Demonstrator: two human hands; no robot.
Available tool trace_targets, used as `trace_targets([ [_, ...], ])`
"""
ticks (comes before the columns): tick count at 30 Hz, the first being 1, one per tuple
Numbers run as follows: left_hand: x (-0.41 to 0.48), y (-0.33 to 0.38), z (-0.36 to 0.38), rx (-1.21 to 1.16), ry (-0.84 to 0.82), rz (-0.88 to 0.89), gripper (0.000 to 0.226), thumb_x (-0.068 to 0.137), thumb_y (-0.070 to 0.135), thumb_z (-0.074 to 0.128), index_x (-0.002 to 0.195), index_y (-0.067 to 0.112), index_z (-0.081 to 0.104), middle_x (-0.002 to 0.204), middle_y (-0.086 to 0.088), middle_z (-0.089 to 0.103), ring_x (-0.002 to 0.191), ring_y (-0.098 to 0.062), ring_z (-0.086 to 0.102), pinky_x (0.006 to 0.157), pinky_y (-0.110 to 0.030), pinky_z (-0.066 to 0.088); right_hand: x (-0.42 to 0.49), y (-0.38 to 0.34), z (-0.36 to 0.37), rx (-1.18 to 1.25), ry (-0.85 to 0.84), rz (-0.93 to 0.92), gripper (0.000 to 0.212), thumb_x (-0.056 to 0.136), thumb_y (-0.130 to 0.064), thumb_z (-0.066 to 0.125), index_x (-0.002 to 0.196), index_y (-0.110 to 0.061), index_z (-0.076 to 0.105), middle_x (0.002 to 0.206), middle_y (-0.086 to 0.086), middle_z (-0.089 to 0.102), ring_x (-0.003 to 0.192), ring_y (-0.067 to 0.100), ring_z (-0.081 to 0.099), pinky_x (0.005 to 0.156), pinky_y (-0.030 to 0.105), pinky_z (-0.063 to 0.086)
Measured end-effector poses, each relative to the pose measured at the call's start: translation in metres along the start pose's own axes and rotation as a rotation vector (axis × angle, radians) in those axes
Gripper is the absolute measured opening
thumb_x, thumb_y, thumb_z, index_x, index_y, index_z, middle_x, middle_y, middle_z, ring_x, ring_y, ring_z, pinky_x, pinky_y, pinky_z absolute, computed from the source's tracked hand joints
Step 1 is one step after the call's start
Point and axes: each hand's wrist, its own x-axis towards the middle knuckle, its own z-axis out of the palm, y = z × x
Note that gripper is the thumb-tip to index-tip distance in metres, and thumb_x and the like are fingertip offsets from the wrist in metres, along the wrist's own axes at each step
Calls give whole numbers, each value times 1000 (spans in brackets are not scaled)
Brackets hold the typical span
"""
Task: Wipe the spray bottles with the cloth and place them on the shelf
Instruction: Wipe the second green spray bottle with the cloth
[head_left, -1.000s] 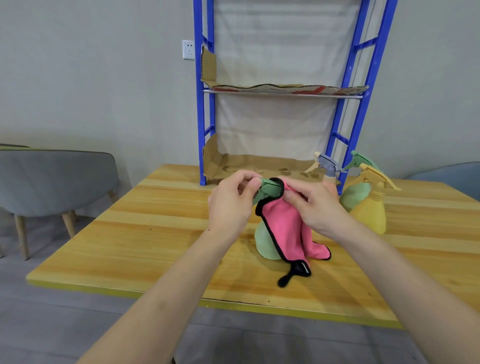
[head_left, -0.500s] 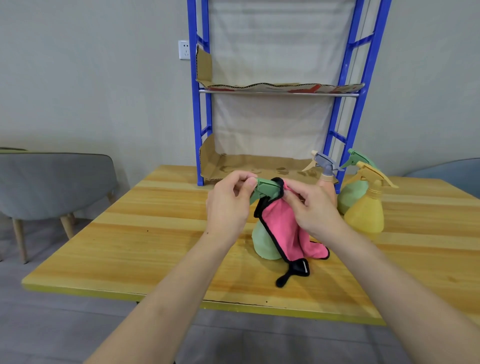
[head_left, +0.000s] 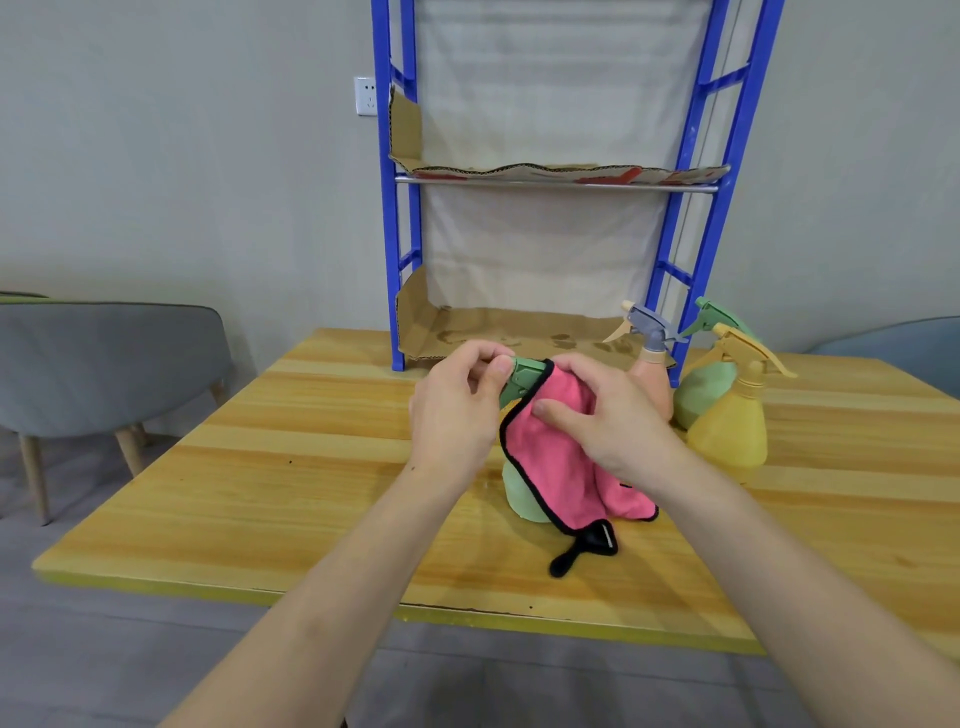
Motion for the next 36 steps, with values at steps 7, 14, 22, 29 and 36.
trace_targets([
  [7,-3,3,2,-30,21,6,13,96,41,58,96,36,71,86,15,74,85,-10,70,86,-51,56,-1,-2,-8,-15,-65,54,31,92,-27,76,120,-35,65,107,-21,71,106,4,64,98,37,51],
  [14,-2,1,-4,-21,18,-14,13,95,42,58,94,37,70,83,14,73,85,-13,70,85,-52,56,1,-9,2,34,-30,63,29,92,-25,77,118,-35,67,104,-17,72,102,5,65,96,37,53],
  [22,-1,5,1,-46,1,-45,12,102,28,62,99,31,72,84,11,73,84,-8,68,86,-46,58,-8,-1,-3,95,-25,41,33,91,-27,78,122,-35,68,111,-22,72,109,-1,64,101,36,52],
  [29,-12,9,0,-105,-8,-67,16,89,53,62,99,43,69,92,17,75,92,-7,71,93,-50,56,-7,-1,-6,132,-54,8,36,96,-23,73,130,-35,67,118,-21,72,115,2,65,104,42,51],
  [36,-1,9,4,-114,-21,-124,9,85,45,68,93,41,70,82,12,75,87,-11,73,91,-52,58,-6,6,-18,127,-159,-18,44,102,-11,63,141,-31,60,128,-18,69,124,6,62,109,43,49],
])
